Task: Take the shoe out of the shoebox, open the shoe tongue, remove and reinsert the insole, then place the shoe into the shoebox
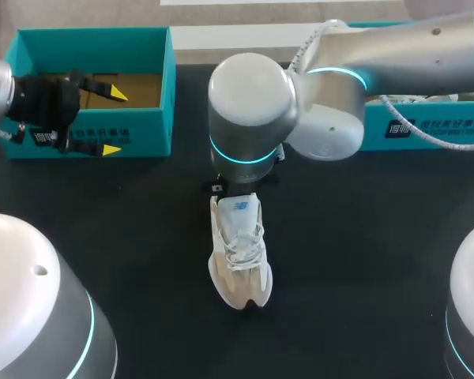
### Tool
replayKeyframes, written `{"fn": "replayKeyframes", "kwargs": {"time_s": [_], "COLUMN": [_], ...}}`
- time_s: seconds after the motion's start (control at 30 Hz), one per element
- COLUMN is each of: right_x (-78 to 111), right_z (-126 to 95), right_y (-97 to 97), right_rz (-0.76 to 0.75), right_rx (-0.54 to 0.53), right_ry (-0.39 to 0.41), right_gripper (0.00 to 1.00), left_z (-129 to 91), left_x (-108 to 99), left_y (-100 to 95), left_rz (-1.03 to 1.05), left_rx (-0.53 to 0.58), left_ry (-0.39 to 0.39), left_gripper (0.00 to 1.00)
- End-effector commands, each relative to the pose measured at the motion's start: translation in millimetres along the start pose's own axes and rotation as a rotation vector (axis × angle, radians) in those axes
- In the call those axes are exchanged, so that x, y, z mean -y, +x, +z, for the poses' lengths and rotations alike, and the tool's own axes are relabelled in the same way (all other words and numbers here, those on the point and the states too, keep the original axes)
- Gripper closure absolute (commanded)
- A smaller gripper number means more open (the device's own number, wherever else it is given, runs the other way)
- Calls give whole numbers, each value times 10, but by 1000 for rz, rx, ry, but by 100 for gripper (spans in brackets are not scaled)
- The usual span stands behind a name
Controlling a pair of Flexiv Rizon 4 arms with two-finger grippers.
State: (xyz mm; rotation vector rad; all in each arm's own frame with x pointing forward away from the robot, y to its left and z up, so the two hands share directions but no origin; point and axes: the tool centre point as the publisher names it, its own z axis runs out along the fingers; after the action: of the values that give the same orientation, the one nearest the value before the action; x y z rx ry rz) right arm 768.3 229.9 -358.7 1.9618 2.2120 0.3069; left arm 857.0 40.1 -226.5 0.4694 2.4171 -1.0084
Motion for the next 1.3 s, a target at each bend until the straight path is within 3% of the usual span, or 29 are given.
{"fn": "replayKeyframes", "kwargs": {"time_s": [0.03,0.37,0.6,0.87,1.1,1.3], "right_x": [41,188,20,-231,-310,-240], "right_z": [88,360,184,345,504,443], "right_y": [10,14,9,9,-21,-74], "right_rz": [-6,-10,-16,-48,-87,-82], "right_rx": [0,12,29,54,85,78], "right_ry": [37,107,45,-8,17,72], "right_gripper": [100,100,100,100,100,100], "left_z": [1,1,1,1,1,1], "left_x": [1,1,1,1,1,1], "left_y": [-2,-2,-2,-2,-2,-2], "left_rz": [1,1,1,1,1,1], "left_rx": [-3,-3,-3,-3,-3,-3], "left_ry": [-2,-2,-2,-2,-2,-2], "left_gripper": [0,0,0,0,0,0]}}
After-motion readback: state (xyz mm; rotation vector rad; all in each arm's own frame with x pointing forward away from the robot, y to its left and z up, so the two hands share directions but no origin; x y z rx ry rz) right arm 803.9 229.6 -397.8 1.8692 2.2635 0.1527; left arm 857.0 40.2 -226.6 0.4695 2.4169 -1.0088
